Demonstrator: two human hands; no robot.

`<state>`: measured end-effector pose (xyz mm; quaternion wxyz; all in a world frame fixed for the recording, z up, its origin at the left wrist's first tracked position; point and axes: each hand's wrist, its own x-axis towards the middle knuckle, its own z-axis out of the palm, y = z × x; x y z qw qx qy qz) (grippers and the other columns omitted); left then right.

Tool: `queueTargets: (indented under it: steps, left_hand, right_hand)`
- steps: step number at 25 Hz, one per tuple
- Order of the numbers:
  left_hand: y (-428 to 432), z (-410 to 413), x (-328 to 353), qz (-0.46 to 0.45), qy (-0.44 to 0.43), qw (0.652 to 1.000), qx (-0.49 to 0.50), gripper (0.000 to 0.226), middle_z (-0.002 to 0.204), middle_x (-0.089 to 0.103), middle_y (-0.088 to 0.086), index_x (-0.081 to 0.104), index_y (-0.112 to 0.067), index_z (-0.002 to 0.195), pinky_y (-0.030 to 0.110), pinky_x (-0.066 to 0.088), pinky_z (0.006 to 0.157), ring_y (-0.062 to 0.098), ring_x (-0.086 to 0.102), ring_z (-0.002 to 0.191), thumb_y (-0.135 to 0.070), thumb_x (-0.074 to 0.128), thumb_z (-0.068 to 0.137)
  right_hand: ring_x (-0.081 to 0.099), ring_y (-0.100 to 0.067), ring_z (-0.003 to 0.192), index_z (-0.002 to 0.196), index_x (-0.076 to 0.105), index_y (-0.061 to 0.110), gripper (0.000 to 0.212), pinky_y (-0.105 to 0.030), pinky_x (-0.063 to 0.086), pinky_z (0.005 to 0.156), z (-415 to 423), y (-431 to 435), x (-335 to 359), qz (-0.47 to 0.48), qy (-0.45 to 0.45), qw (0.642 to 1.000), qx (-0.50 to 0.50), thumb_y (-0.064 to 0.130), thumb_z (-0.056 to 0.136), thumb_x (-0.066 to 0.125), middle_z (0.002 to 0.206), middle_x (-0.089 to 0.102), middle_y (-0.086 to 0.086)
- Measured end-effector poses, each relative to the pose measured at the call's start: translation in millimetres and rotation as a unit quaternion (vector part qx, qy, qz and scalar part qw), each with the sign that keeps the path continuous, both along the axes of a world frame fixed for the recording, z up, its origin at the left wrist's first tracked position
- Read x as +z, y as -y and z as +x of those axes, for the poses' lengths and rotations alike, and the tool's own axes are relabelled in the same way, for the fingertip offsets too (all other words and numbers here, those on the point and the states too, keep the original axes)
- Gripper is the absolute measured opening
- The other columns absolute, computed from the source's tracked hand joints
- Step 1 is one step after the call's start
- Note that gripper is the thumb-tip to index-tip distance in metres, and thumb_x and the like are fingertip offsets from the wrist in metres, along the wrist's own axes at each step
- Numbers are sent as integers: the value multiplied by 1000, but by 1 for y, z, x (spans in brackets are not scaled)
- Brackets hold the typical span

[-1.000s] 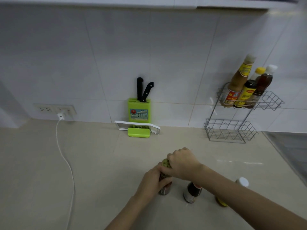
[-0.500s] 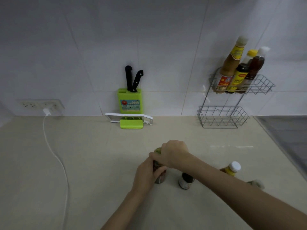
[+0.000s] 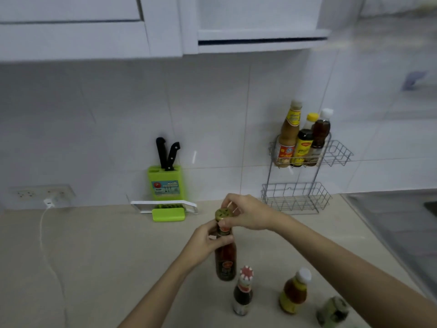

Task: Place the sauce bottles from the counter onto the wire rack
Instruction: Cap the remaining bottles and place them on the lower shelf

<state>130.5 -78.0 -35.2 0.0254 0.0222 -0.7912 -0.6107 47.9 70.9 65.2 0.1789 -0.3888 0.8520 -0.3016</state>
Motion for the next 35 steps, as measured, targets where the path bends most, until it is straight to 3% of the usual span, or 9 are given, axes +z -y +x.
queueTargets:
  steps: [3,6,10,14,19,25,29,31,35]
  left_hand:
    - [-34,-48,27,-59,-1,997,-42,30,96,72,-7,68,-23,105,22,48,79,4,63,85,-29,76,77]
    - [-62,-99,45,-114,40,988,-100,41,111,70,0,64,-15,116,26,50,86,14,65,100,-28,75,79]
    - [-61,-146,20,-191,119,969,-106,50,130,59,4,56,-11,126,30,46,102,18,57,119,-31,70,83]
    - [-52,-169,-16,-153,169,973,-46,28,101,63,3,63,-6,113,27,50,85,18,60,101,-19,65,88]
    - [-64,-204,-25,-139,191,971,-19,26,98,61,1,63,-8,115,17,42,71,12,55,91,-19,60,91]
    - [-84,-234,-40,-157,211,965,-8,40,135,53,8,50,-11,131,29,42,99,21,53,122,-21,56,92]
    - [-92,-243,-46,-160,243,956,-42,56,149,37,12,30,-8,144,34,39,106,23,44,131,-15,55,94]
    - [-96,-246,-48,-137,261,954,-49,62,152,31,14,19,-7,148,33,39,106,22,43,130,-8,51,95]
    - [-108,-246,-58,-79,269,959,-44,64,149,37,10,19,-11,148,26,38,100,18,43,130,-3,50,93]
  right_hand:
    - [65,-23,85,109,55,10,36,-26,54,64,-44,-45,6,-42,100,993,-54,26,82,73,107,64,-9]
    - [65,-24,95,110,56,10,33,-37,58,81,-85,-90,-9,-131,132,965,-183,27,85,69,111,64,-9]
    - [65,-29,97,112,54,-2,36,-36,58,78,-134,-154,-44,-324,186,823,-428,26,91,61,112,62,-22]
    - [62,-19,74,81,61,2,25,-15,57,54,-174,-197,-89,-429,199,690,-547,22,96,55,101,63,-26]
    - [64,-31,101,115,53,-8,41,-26,58,75,-213,-196,-127,-452,194,621,-610,28,95,56,117,62,-24]
    - [59,-29,105,119,52,7,34,-49,51,92,-225,-165,-129,-336,85,765,-543,29,94,57,106,57,-6]
    - [59,-8,106,125,50,14,30,-21,50,85,-236,-148,-122,-311,81,888,-330,15,95,53,110,61,7]
    - [59,4,103,125,50,19,30,-14,49,84,-242,-140,-117,-302,94,914,-255,13,95,54,113,62,12]
    - [59,-4,99,119,53,18,23,-5,44,78,-247,-122,-114,-239,98,941,-218,20,96,52,108,63,11]
